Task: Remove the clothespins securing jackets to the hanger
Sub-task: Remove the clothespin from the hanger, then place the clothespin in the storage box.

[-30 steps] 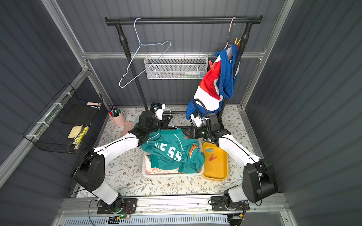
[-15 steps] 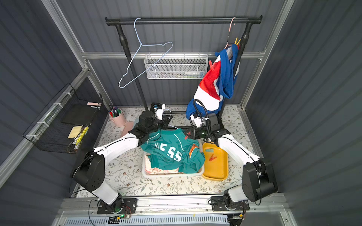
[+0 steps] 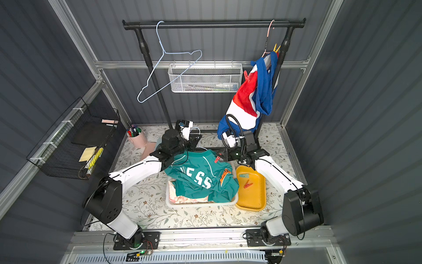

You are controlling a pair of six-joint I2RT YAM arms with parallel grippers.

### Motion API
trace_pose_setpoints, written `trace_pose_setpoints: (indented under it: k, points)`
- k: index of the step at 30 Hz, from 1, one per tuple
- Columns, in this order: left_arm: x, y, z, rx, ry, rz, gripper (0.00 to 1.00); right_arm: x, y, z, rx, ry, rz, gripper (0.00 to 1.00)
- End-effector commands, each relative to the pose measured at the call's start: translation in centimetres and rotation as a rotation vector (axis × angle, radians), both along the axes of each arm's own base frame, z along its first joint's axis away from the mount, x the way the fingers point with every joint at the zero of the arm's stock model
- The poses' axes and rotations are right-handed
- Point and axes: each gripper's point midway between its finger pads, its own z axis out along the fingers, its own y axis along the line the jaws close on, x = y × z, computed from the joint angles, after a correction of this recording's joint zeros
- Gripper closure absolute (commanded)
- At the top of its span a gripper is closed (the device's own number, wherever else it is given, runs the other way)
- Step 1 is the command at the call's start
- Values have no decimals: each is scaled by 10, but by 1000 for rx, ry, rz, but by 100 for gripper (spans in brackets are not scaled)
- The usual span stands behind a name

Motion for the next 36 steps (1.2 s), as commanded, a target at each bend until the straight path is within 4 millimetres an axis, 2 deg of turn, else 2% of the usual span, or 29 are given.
trace_pose_setpoints:
  k: [1, 7, 11, 13, 17, 18, 22, 26, 29, 32, 34, 36]
  points:
    - [-7, -2, 11, -9, -55, -24, 100, 8, -4, 10, -3, -20, -32, 100]
    - [-18, 1, 6, -16, -48, -41, 100, 25, -18, 12, -24, -18, -178, 100]
    - [-25, 4, 3, -17, -44, -42, 100, 34, -39, 26, -25, -106, -330, 100]
    - [-26, 5, 4, -18, -43, -41, 100, 32, -53, 31, -58, -123, -396, 100]
    - [-28, 6, 5, -25, -48, -42, 100, 13, -82, 40, -83, -162, -521, 100]
    - [-28, 5, 6, -26, -49, -45, 100, 6, -91, 38, -106, -172, -551, 100]
    - [-28, 4, 12, -26, -59, -51, 100, -28, -123, 16, -172, -97, -669, 100]
    - [-26, 6, 24, -27, -77, -36, 100, -65, -157, -36, -236, 19, -797, 100]
    - [-27, 4, 29, -36, -85, -45, 100, -82, -173, -74, -241, 111, -864, 100]
    - [-28, 1, 34, -47, -93, -53, 100, -89, -184, -91, -263, 134, -921, 99]
    - [-29, -2, 38, -54, -98, -63, 100, -88, -186, -93, -267, 130, -927, 92]
    - [-32, -6, 43, -65, -105, -74, 100, -87, -188, -92, -277, 124, -942, 68]
